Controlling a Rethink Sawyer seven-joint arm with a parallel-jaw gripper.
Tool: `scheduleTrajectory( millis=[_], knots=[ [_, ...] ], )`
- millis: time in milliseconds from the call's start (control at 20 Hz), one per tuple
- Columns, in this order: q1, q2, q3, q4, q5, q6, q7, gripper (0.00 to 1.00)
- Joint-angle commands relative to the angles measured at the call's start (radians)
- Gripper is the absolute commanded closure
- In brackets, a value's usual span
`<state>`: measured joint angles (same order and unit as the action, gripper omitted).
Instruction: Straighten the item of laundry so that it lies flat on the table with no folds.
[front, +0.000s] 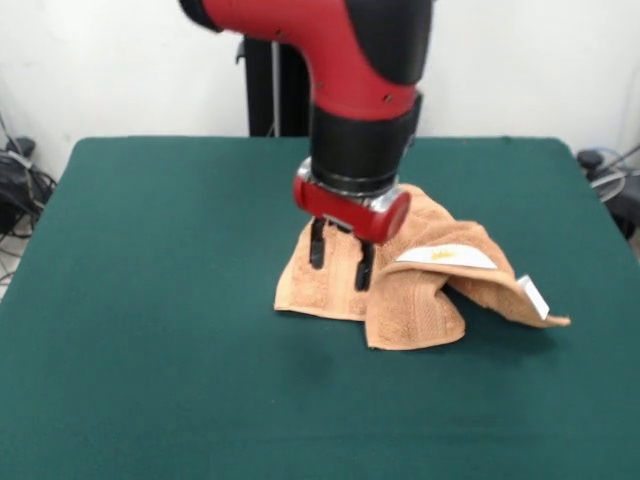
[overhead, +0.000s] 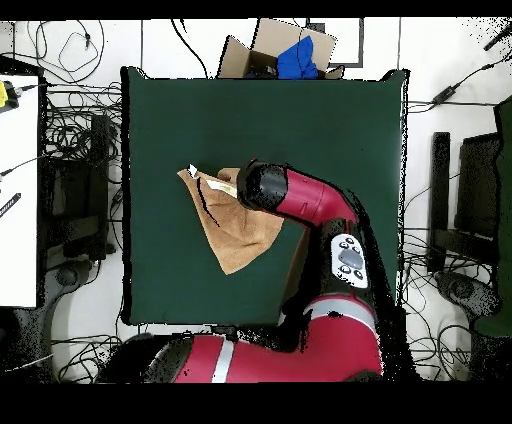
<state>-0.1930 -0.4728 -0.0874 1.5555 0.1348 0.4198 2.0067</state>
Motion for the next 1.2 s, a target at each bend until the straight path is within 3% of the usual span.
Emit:
scheduleTrajectory(
  millis=[50,500,1200],
  knots=[
    [0.008,0.078,-0.020,-0.009,0.004,-0.059,0.178,0.00],
    [0.021,0.052,0.004,0.014,0.043,-0.045,0.198,0.00],
    [0.017,-0.089,0.025,0.048,0.099,0.118,0.198,0.00]
  ],
)
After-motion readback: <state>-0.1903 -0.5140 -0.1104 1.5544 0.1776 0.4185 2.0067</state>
